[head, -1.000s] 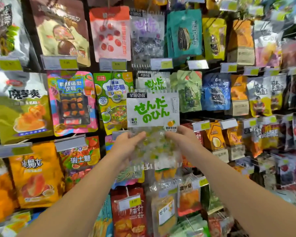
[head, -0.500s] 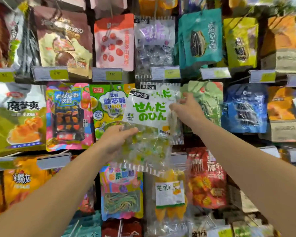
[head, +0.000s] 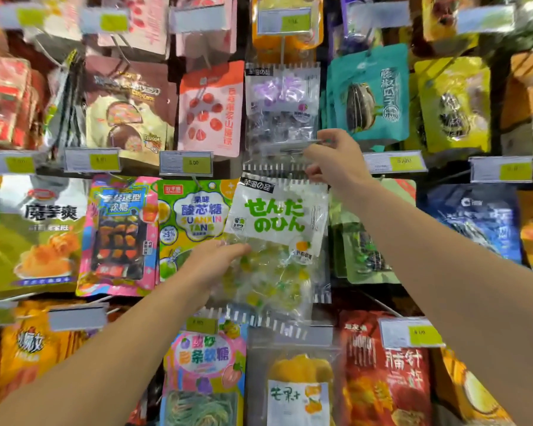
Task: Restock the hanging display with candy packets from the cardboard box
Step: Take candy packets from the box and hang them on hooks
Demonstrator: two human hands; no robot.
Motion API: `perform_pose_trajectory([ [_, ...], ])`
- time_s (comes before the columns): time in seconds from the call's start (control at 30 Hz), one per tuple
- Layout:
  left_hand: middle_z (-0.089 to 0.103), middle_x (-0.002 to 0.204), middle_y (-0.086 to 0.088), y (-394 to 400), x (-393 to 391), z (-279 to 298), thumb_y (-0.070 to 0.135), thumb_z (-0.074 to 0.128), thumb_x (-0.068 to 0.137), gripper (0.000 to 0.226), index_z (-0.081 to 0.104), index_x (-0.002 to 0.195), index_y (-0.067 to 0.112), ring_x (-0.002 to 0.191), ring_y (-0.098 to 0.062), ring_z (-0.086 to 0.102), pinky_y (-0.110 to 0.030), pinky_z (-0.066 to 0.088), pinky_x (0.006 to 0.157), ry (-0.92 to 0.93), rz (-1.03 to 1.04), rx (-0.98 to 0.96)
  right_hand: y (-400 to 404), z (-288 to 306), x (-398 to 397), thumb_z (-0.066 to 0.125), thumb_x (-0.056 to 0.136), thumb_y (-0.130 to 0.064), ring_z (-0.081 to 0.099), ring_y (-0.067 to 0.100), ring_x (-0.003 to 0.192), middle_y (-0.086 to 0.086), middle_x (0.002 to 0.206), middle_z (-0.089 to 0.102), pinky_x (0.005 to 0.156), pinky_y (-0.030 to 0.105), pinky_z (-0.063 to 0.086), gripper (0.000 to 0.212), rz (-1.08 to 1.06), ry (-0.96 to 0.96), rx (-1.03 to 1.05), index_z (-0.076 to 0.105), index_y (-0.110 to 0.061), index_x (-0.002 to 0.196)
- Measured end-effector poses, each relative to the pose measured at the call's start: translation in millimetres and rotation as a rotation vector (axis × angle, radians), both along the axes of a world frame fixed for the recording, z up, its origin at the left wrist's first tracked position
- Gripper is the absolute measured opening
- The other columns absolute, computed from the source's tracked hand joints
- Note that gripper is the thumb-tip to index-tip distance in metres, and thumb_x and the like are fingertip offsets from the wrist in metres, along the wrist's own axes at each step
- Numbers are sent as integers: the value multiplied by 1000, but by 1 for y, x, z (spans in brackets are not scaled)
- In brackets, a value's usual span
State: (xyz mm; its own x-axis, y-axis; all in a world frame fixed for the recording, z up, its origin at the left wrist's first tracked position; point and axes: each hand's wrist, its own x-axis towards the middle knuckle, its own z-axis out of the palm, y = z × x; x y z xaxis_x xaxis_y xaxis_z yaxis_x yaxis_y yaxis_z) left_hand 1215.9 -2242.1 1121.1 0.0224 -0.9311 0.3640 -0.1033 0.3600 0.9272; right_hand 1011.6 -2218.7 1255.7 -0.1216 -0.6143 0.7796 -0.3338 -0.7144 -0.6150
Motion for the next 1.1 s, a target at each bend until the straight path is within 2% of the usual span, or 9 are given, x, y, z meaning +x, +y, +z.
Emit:
perform_pose_trajectory([
  [0.13,69,103,-9,2,-13,7,39,75,80,40,68,102,7,102,-28,60,-35,45,81,75,42,-22,-2,11,-6,61,85,-11,65,21,73,13,111,63,73,37,58,41,109,-25,9,53,-13,126],
  [0.27,60,104,-1,7,-25,18,34,68,89,23,61,95,13,101,-20,49,-30,38,75,109,40,-21,-5,15,-9,61,87,-11,63,21,72,11,104,63,71,35,58,43,153,-16,10,51,-12,129],
  [0.4,55,117,0,8,-33,25,35,68,89,38,55,116,12,111,-20,49,-44,41,103,124,12,13,-7,14,-12,61,89,-10,61,20,74,14,105,61,73,36,58,42,191,-23,14,51,-13,129],
  [0.47,58,121,-5,8,-37,27,39,72,85,48,56,121,10,116,-25,52,-54,42,104,119,11,37,-7,14,-13,60,90,-10,61,20,76,14,107,61,74,36,58,45,199,-17,19,49,-11,134],
  [0.63,56,117,-3,11,-46,27,36,70,87,48,56,126,11,108,-23,50,-42,42,100,121,22,26,-6,14,-14,61,90,-11,62,20,75,12,109,61,73,36,58,50,202,7,12,47,-9,138],
  [0.73,55,113,-2,17,-45,28,31,67,90,36,57,119,12,106,-22,51,-39,42,98,138,49,17,-9,14,-15,61,90,-11,62,21,77,11,110,60,71,35,57,50,227,-2,15,46,-9,138],
  [0.87,60,101,-6,26,-45,29,28,66,90,18,61,100,13,89,-23,57,-38,52,73,123,61,57,-12,13,-16,62,88,-12,63,20,77,14,116,61,70,33,58,49,237,-9,7,49,-11,135],
  [1.0,60,98,-7,29,-50,32,26,66,91,16,61,99,14,86,-22,56,-40,50,76,125,63,30,-12,13,-18,62,87,-13,64,20,76,14,115,61,71,32,58,47,242,7,-1,51,-10,133],
  [1.1,58,90,-6,32,-54,39,24,64,92,11,60,88,15,81,-22,57,-37,51,71,147,83,6,-12,15,-19,62,87,-13,64,21,78,14,115,61,69,31,58,47,238,16,-2,51,-9,133],
])
